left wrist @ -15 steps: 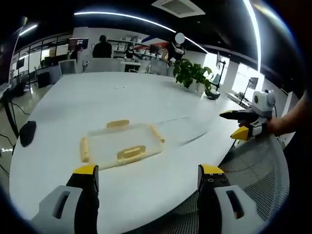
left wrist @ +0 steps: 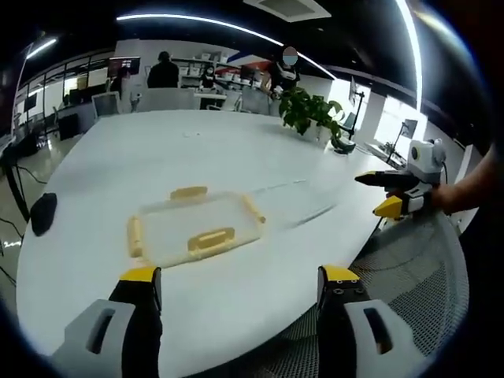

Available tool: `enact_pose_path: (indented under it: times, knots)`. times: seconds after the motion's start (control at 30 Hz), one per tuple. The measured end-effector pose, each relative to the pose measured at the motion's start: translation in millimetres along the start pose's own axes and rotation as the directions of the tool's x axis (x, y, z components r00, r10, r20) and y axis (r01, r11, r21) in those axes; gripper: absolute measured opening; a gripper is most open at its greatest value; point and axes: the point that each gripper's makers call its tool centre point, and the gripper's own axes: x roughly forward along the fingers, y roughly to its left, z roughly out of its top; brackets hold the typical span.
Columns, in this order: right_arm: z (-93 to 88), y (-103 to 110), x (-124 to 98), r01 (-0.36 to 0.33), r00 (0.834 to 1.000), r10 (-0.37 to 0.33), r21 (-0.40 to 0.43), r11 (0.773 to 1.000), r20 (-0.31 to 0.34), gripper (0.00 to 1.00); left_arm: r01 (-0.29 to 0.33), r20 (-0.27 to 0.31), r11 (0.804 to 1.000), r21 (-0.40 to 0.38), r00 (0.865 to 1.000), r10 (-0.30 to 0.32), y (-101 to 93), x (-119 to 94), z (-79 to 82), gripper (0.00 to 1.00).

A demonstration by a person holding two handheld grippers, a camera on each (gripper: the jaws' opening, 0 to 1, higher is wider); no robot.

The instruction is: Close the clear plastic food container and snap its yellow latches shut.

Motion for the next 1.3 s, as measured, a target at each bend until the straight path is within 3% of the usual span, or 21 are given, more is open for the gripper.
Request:
enact_pose_path:
  times: [1.0, 1.3]
  knots:
    - [0.5, -3, 0, 0.015, 1.000, -0.015, 0.036, 0.999, 0.002, 0.81, 0.031, -0.019, 0.999, -0.028, 0.999, -0.032, -3.8, 1, -2.4, 0.81]
    - [10.8, -6, -1, 0.021, 0.999, -0.023, 0.035, 0.999, 0.033, 0.79, 0.041, -0.024, 0.999, -0.008, 0.999, -0.041, -1.5, -1, 2.8, 0.82]
